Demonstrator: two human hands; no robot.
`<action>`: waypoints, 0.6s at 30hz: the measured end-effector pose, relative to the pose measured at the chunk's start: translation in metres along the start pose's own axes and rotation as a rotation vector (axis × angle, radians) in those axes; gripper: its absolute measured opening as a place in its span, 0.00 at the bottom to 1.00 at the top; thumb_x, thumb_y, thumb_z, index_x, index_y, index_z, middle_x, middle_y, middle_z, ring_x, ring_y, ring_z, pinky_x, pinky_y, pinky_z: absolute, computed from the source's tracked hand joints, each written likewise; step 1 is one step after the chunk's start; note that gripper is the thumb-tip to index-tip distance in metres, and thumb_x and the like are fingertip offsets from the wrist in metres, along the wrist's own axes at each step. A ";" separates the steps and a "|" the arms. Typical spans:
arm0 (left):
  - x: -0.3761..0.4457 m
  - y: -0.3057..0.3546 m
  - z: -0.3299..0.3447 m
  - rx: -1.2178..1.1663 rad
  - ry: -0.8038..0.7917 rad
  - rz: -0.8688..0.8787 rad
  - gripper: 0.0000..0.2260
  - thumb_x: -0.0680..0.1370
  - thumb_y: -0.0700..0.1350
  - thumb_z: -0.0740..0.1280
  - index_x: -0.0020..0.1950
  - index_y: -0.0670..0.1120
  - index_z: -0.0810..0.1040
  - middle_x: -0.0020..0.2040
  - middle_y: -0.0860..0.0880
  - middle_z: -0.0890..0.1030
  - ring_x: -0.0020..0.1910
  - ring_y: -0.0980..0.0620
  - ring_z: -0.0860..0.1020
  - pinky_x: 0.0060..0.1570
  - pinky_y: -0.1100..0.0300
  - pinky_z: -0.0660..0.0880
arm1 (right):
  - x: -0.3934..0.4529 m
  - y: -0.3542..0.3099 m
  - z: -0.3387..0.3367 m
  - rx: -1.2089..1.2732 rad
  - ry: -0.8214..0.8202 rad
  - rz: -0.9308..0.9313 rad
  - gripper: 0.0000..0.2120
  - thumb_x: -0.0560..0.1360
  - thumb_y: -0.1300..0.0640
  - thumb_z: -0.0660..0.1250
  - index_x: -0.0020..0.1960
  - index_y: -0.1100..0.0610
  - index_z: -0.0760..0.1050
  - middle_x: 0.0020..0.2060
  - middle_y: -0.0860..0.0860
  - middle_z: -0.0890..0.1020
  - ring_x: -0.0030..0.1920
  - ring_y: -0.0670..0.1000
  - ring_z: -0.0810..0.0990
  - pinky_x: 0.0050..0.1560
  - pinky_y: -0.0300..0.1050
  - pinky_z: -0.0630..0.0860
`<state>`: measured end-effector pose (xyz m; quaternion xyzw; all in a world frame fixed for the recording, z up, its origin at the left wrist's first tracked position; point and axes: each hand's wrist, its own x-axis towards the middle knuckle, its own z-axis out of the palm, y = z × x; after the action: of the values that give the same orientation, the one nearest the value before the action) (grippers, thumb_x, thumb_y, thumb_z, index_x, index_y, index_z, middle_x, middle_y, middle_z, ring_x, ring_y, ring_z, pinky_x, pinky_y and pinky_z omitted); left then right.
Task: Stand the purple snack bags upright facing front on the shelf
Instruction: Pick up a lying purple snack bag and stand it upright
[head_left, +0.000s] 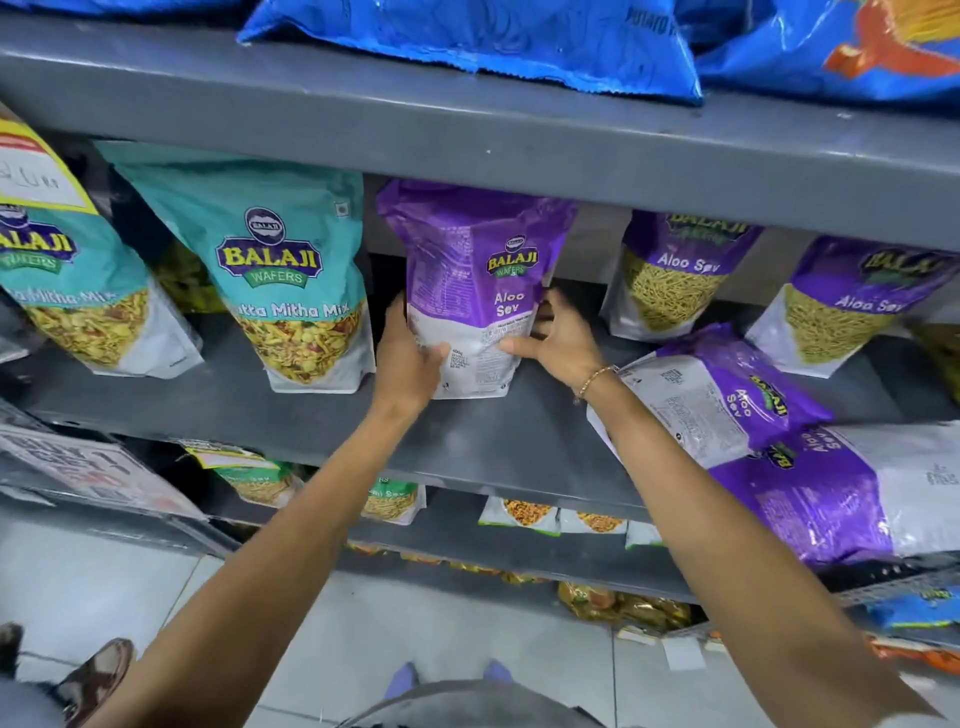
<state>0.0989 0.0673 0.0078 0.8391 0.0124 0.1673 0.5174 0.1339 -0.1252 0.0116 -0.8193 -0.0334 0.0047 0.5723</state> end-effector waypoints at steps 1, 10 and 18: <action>-0.008 -0.001 0.003 -0.026 0.049 0.016 0.29 0.69 0.36 0.70 0.68 0.40 0.64 0.63 0.48 0.72 0.59 0.50 0.73 0.60 0.69 0.70 | 0.000 0.002 -0.001 0.024 -0.023 0.001 0.28 0.63 0.62 0.77 0.56 0.53 0.66 0.48 0.44 0.79 0.51 0.49 0.81 0.50 0.39 0.79; -0.073 0.007 0.037 -0.001 -0.265 -0.009 0.26 0.76 0.45 0.68 0.69 0.38 0.60 0.65 0.43 0.66 0.64 0.49 0.68 0.65 0.59 0.66 | -0.011 0.029 0.016 0.167 -0.100 0.038 0.28 0.67 0.74 0.68 0.62 0.57 0.64 0.56 0.49 0.76 0.55 0.41 0.76 0.53 0.33 0.76; -0.047 -0.006 0.018 -0.180 -0.254 -0.041 0.36 0.65 0.59 0.73 0.63 0.39 0.68 0.59 0.44 0.74 0.60 0.45 0.74 0.58 0.50 0.74 | -0.065 0.035 0.047 0.249 0.339 -0.022 0.19 0.69 0.76 0.56 0.41 0.51 0.68 0.46 0.56 0.83 0.46 0.52 0.84 0.47 0.36 0.78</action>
<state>0.0613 0.0454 -0.0178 0.8032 -0.0513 0.0496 0.5914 0.0691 -0.0966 -0.0393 -0.7310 0.0552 -0.1352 0.6665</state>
